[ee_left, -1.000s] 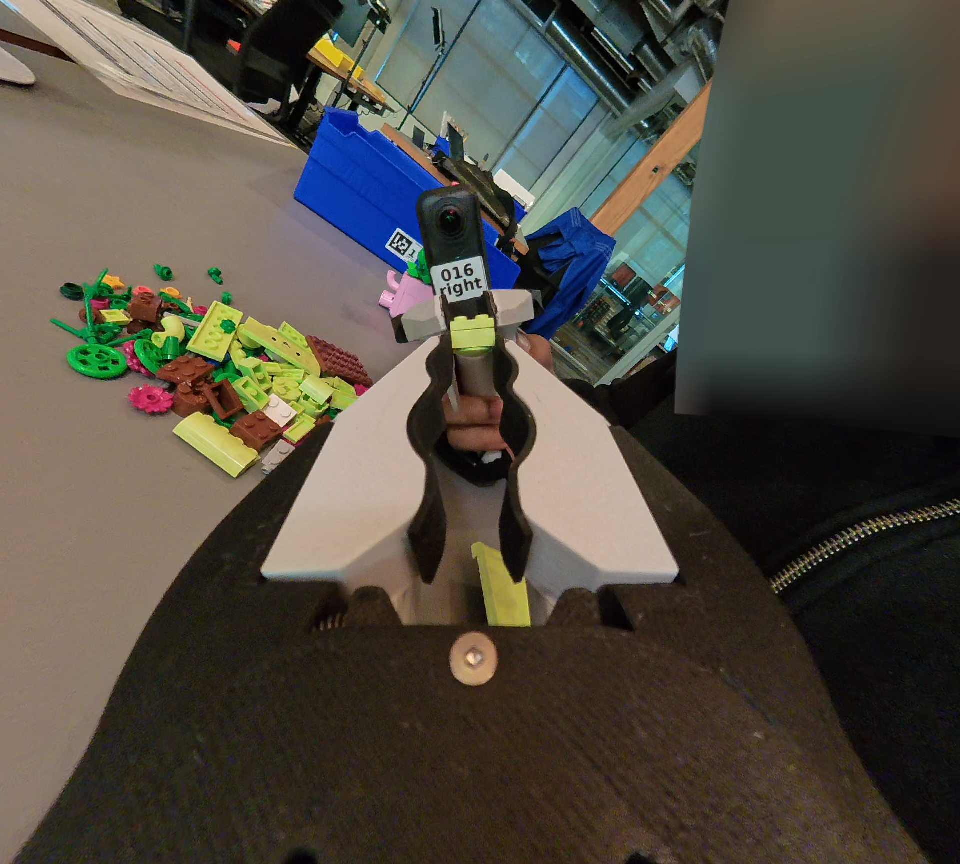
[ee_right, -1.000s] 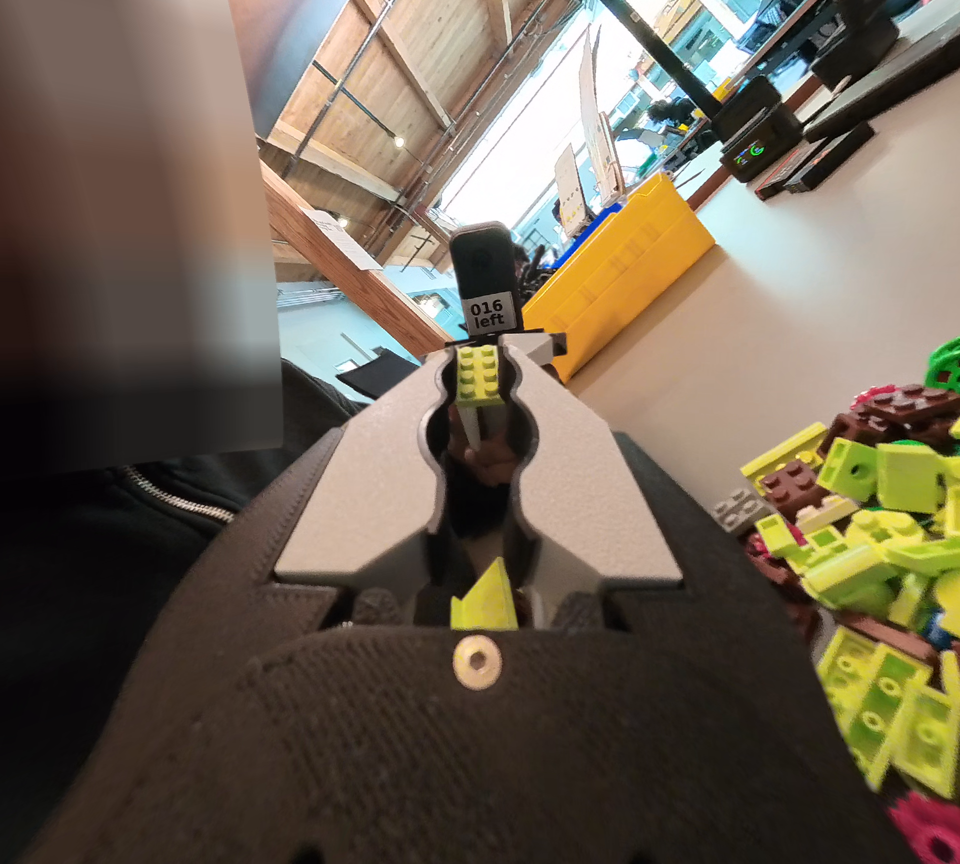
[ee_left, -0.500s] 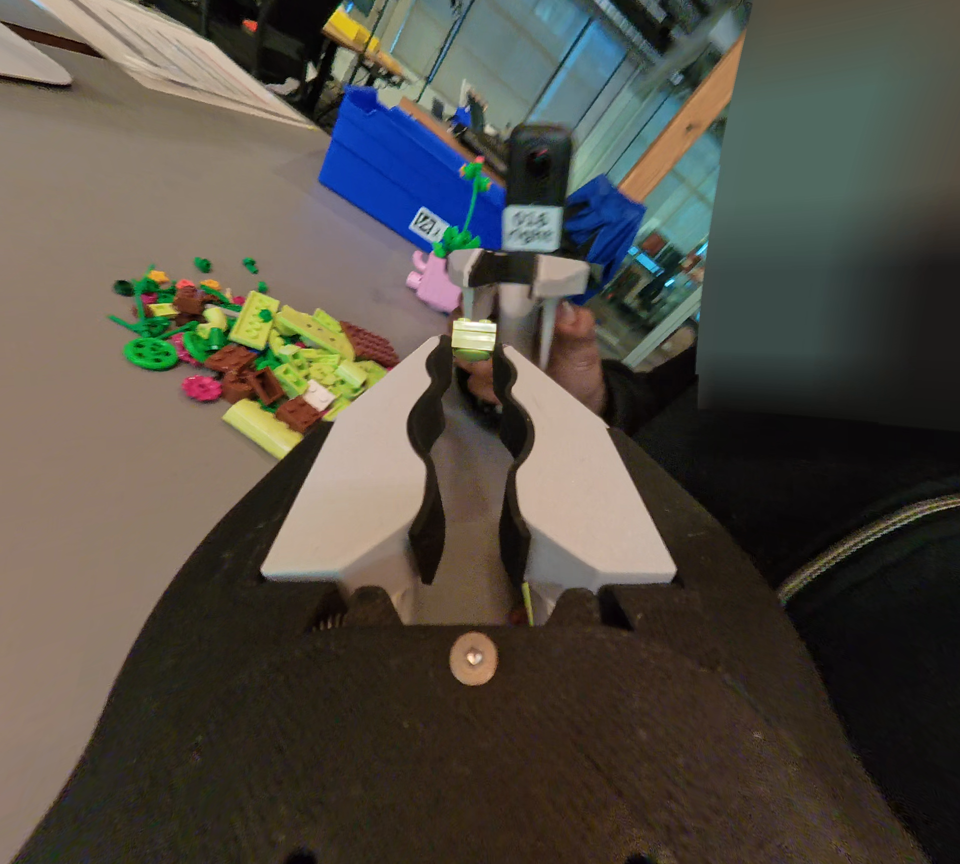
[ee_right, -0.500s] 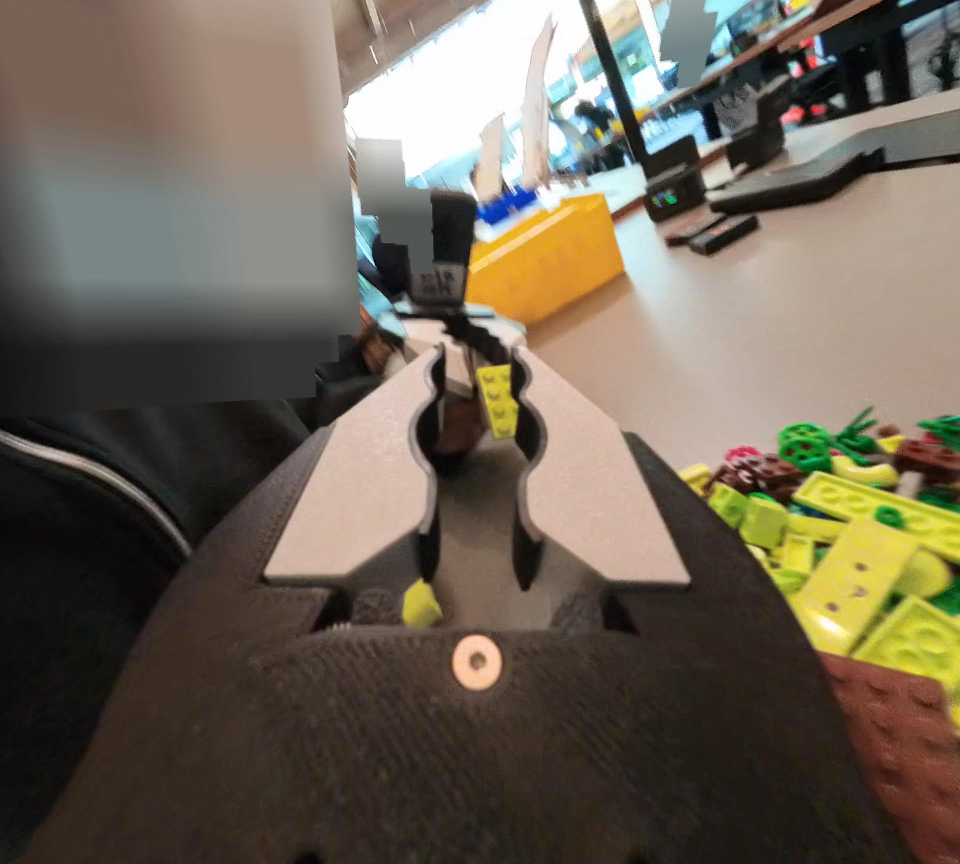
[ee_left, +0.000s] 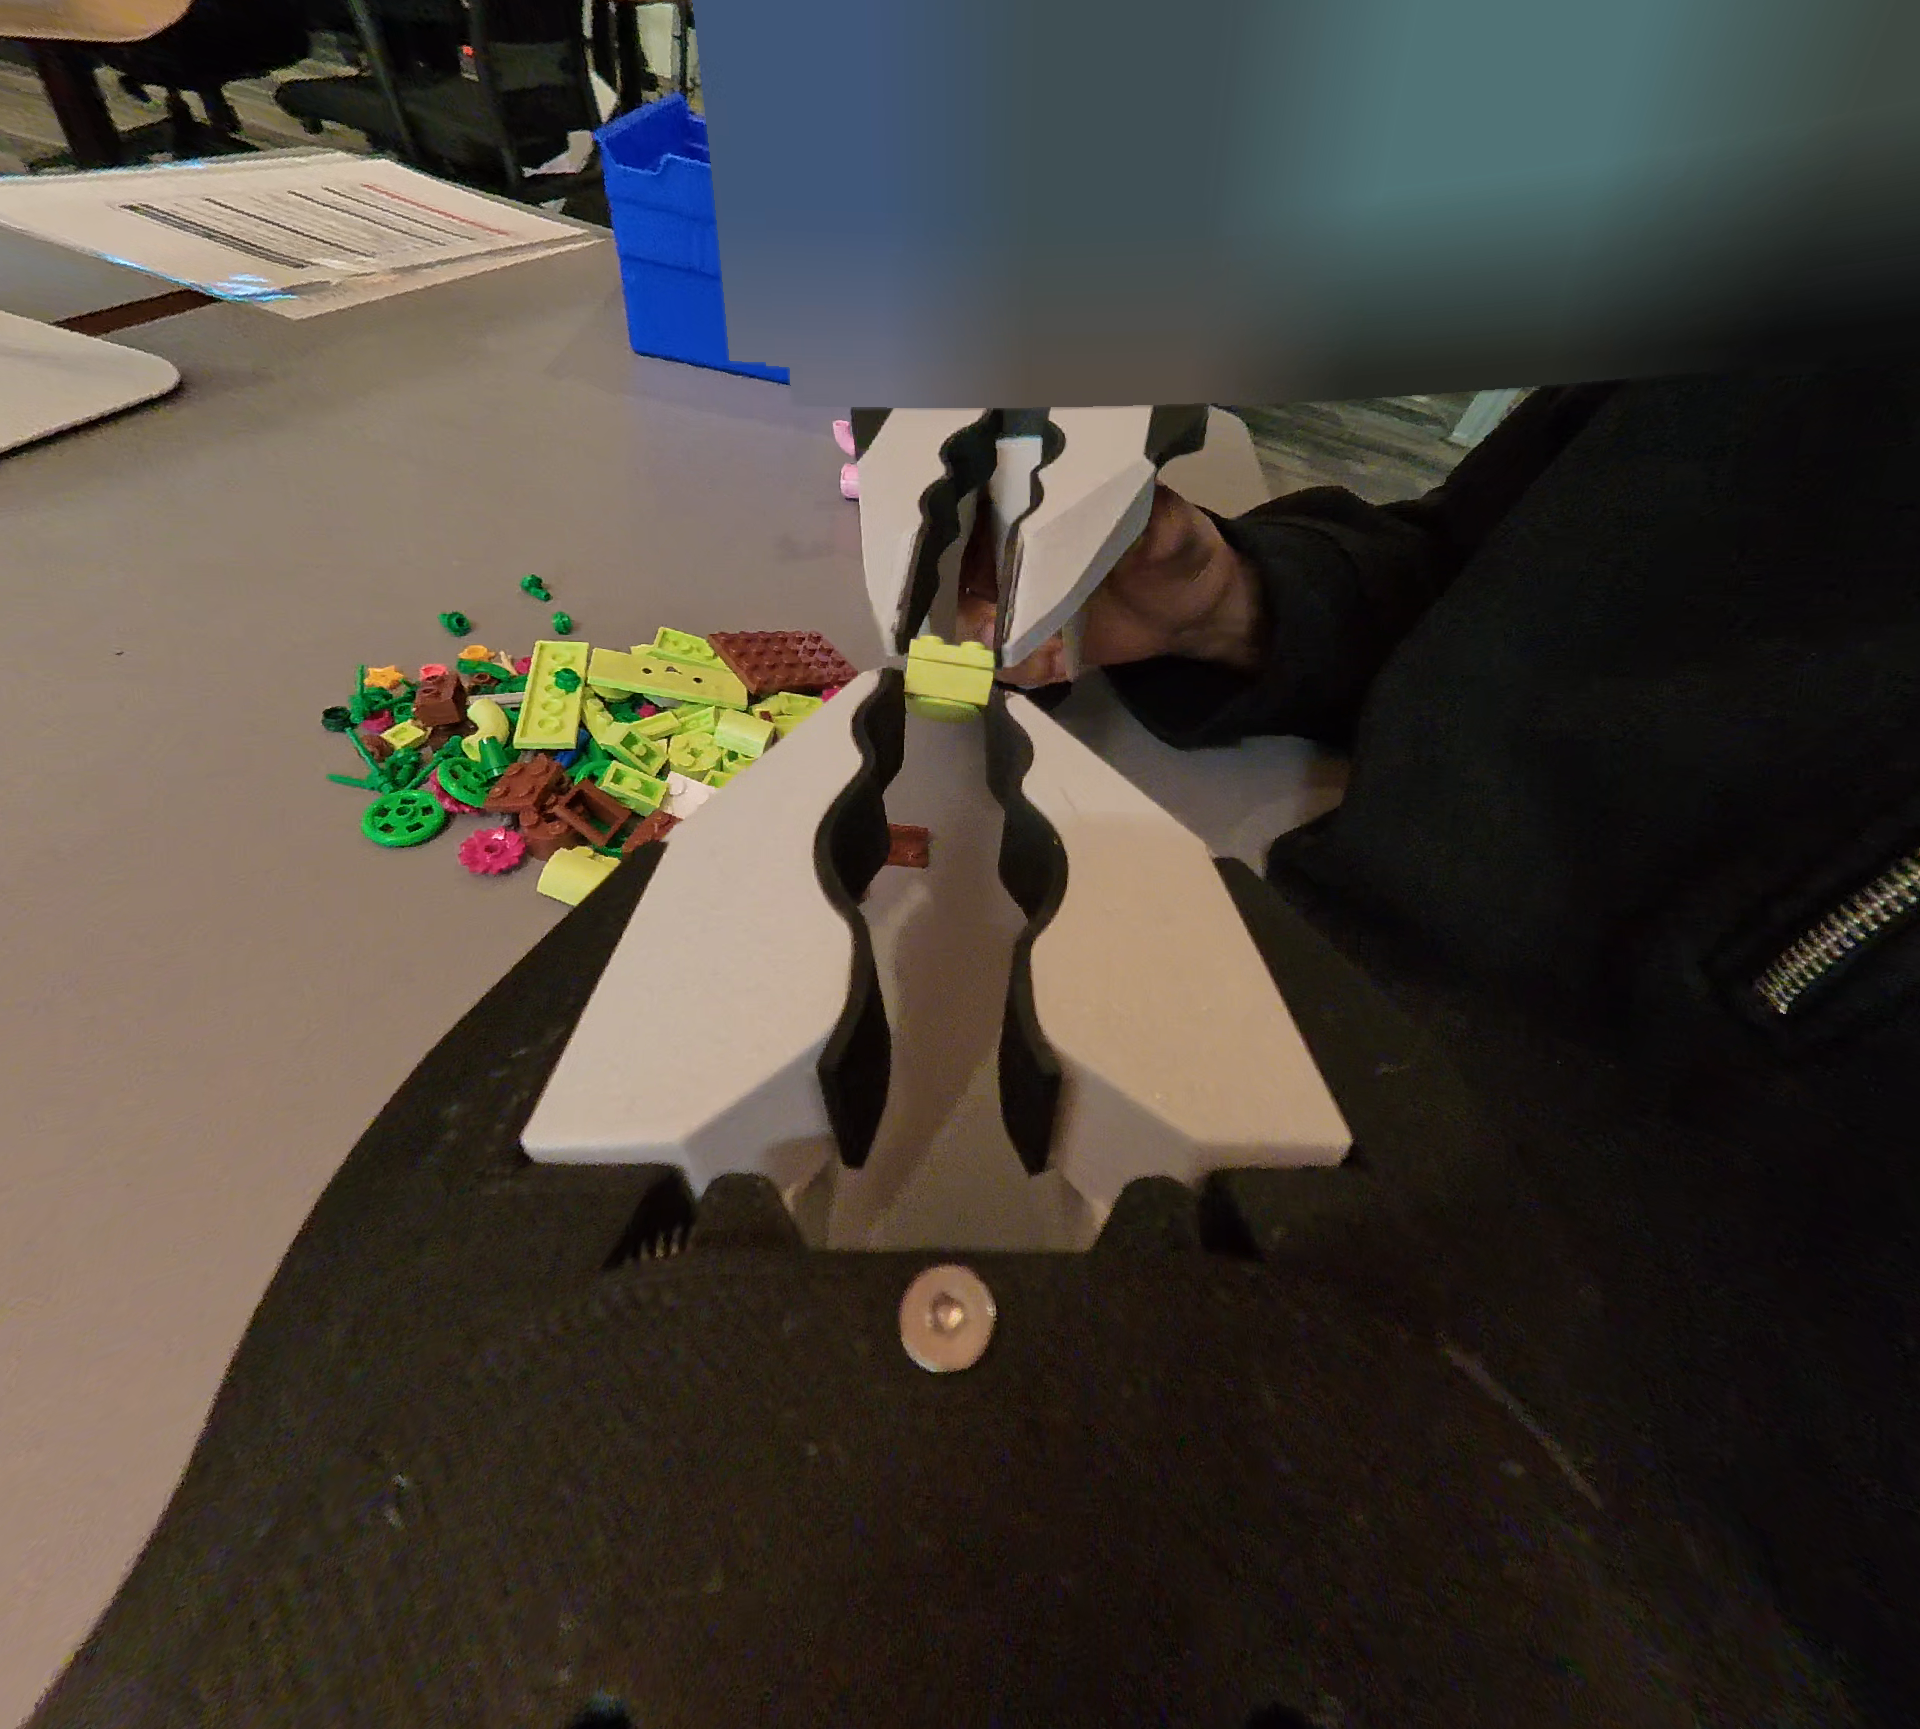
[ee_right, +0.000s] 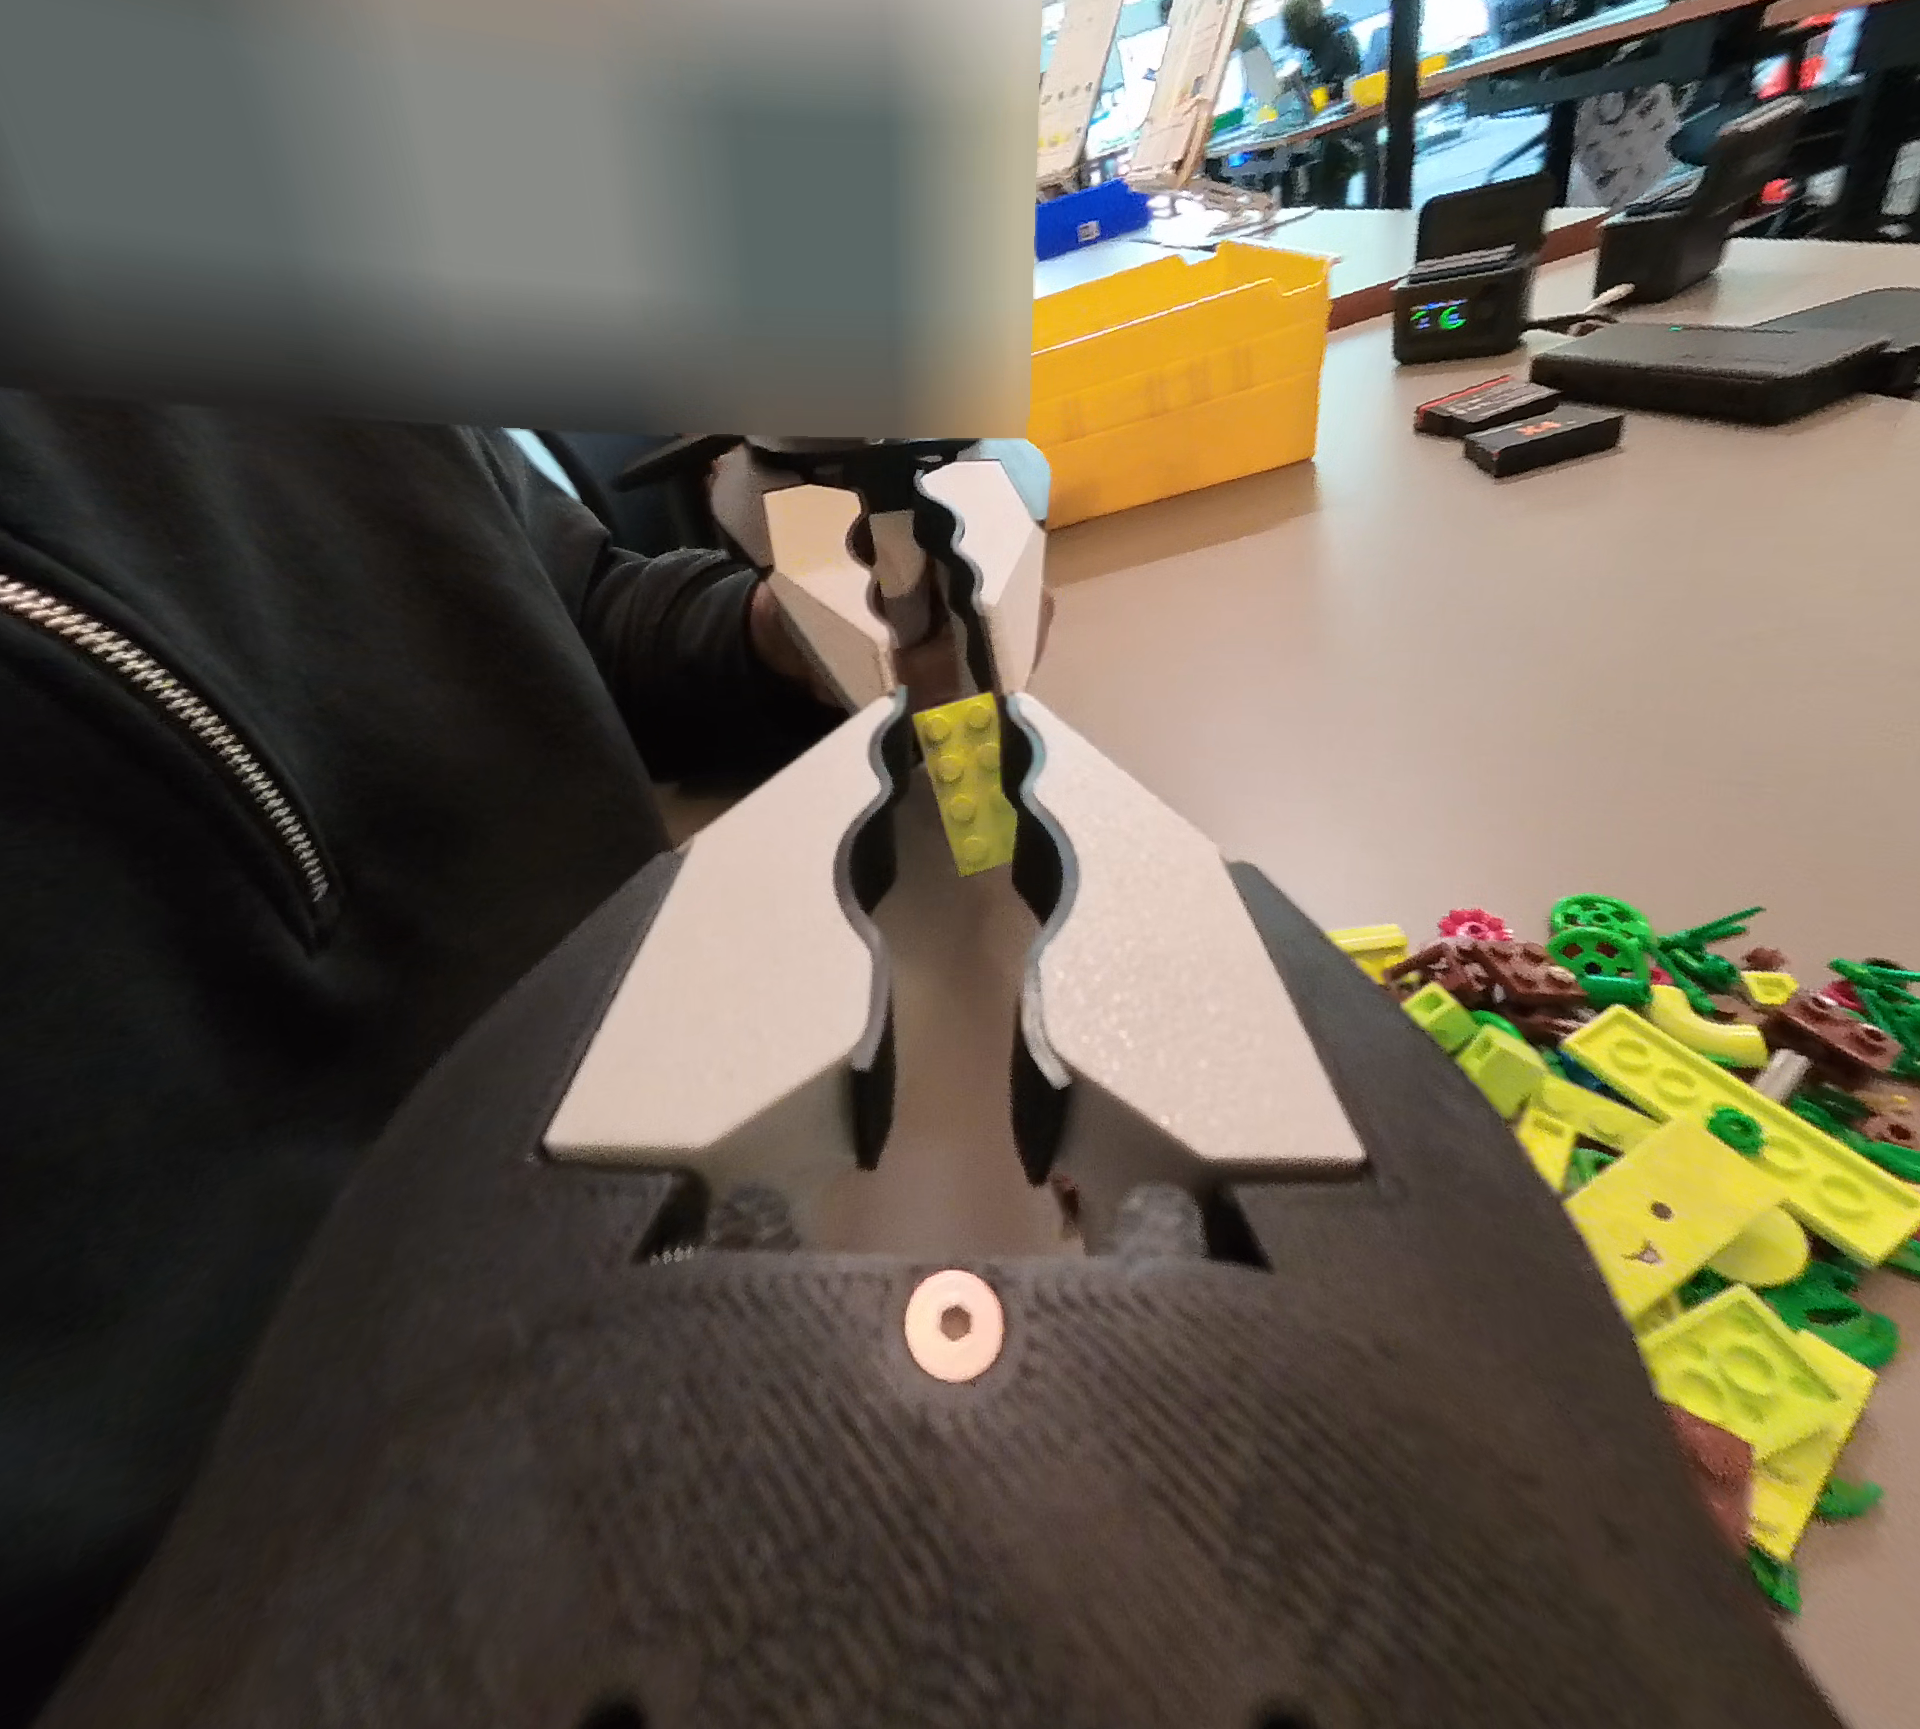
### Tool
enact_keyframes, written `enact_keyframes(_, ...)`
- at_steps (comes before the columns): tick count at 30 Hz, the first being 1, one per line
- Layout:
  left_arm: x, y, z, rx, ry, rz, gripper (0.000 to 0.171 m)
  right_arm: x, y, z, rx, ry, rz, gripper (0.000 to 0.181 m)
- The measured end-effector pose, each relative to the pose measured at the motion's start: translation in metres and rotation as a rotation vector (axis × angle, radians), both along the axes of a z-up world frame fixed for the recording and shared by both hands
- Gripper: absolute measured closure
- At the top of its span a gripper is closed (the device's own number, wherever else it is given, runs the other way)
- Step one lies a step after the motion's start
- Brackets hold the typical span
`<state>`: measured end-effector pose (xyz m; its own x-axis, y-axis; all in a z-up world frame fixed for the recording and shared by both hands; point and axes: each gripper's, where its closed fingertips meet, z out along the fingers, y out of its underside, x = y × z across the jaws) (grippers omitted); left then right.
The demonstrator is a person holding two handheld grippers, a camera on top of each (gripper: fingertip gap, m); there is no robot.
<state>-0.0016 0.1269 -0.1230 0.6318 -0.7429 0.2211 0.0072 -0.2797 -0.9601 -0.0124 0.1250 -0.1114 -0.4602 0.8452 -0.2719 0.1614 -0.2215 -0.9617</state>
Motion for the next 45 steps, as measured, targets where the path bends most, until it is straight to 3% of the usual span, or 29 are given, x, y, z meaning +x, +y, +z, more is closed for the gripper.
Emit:
enact_keyframes(8, 0.012, -0.013, -0.012, -0.133, -0.061, -0.162, 0.159, 0.009, -0.016, -0.014, 0.171, -0.036, 0.09, 0.167)
enact_keyframes(13, 0.016, -0.016, -0.012, -0.168, -0.123, -0.207, 0.16, 0.013, -0.018, -0.017, 0.162, -0.05, 0.119, 0.166)
enact_keyframes(24, 0.014, -0.013, -0.013, -0.173, -0.145, -0.193, 0.16, 0.012, -0.015, -0.02, 0.122, -0.086, 0.108, 0.166)
enact_keyframes(31, 0.015, -0.011, -0.008, -0.15, -0.174, -0.175, 0.159, 0.013, -0.012, -0.015, 0.046, -0.107, 0.104, 0.167)
enact_keyframes(40, 0.011, -0.008, 0.004, -0.169, -0.258, -0.156, 0.158, 0.01, -0.006, -0.002, -0.218, -0.073, 0.128, 0.168)
enact_keyframes(43, -0.003, -0.004, 0.002, -0.169, -0.27, -0.111, 0.159, 0.018, 0.021, 0.018, -0.368, 0.032, 0.078, 0.169)
enact_keyframes(45, -0.006, -0.002, 0.007, -0.174, -0.323, -0.119, 0.159, 0.018, 0.033, 0.013, -0.363, 0.022, 0.016, 0.169)
